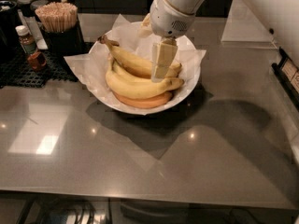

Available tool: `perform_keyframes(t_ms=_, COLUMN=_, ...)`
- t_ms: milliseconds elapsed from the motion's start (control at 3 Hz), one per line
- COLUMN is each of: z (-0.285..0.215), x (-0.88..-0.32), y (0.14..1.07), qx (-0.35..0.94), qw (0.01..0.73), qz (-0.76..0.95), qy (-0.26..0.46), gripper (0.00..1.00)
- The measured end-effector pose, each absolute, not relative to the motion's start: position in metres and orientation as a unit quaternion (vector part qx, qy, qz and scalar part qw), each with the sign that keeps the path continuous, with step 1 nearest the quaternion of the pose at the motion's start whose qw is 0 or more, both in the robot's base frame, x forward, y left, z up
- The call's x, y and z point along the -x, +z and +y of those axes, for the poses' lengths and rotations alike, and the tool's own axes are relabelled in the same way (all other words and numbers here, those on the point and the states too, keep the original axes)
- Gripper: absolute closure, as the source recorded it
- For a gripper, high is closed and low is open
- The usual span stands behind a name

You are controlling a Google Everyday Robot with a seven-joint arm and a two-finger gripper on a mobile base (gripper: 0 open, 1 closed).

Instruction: Pick banana from white bowl

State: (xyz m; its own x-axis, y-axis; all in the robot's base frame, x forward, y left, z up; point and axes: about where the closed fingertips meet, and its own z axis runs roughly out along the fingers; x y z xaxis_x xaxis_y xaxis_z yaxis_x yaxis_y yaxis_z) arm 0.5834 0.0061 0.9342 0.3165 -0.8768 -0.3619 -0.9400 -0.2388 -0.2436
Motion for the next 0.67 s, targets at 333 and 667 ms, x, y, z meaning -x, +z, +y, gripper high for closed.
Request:
perform_keyframes(t_ms=333, z=0.0064, x=-0.5906, y=0.9267, qx=0.777, qw=0.223, qz=0.583, qy=0.085, gripper=0.13)
perform_keyframes(t_ms=667, z=0.0116, x=-0.5999, y=0.924, qx=0.771, qw=0.23, qz=0.586, qy=0.094, gripper=0.13)
